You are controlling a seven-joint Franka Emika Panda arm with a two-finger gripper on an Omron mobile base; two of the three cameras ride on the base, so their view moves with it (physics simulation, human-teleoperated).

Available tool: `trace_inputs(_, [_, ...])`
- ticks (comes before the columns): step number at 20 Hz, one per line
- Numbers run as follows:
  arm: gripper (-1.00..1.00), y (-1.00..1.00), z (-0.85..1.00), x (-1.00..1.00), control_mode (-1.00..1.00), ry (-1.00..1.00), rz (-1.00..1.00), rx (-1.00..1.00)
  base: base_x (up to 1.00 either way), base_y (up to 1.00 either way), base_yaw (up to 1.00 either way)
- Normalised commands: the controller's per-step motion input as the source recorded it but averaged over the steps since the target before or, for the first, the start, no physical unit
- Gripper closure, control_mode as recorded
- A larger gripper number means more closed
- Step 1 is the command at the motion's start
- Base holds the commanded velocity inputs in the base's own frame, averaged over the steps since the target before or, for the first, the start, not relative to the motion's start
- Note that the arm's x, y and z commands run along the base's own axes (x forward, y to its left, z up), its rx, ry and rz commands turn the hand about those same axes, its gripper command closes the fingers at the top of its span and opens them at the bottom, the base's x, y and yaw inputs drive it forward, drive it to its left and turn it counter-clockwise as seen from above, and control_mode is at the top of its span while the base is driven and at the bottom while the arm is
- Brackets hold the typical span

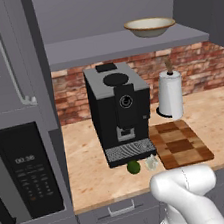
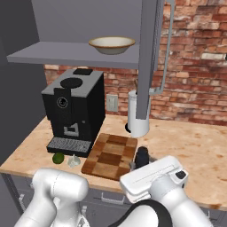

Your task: Open the cabinet. Place the bowl and condiment on the counter. Then place the lime and garlic on the cutting board.

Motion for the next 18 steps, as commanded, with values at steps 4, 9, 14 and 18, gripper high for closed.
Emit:
trace_inputs(4, [1.0, -0.03, -0.16, 0.21, -1.0, -0.14, 0.0, 0.0, 0.0, 0.0, 0.0])
trace_inputs(9, [1.0, -0.09, -0.1, 0.24, -1.0, -0.01, 0.0, 0.0, 0.0, 0.0, 0.0])
trace_inputs(14, [1.0, -0.4, -0.22, 0.11, -1.0, 0.02, 0.0, 0.0, 0.0, 0.0, 0.0])
trace_inputs(18, [1.0, -0.47, -0.27, 0.06, -1.0, 0.0, 0.0, 0.0, 0.0, 0.0, 0.0])
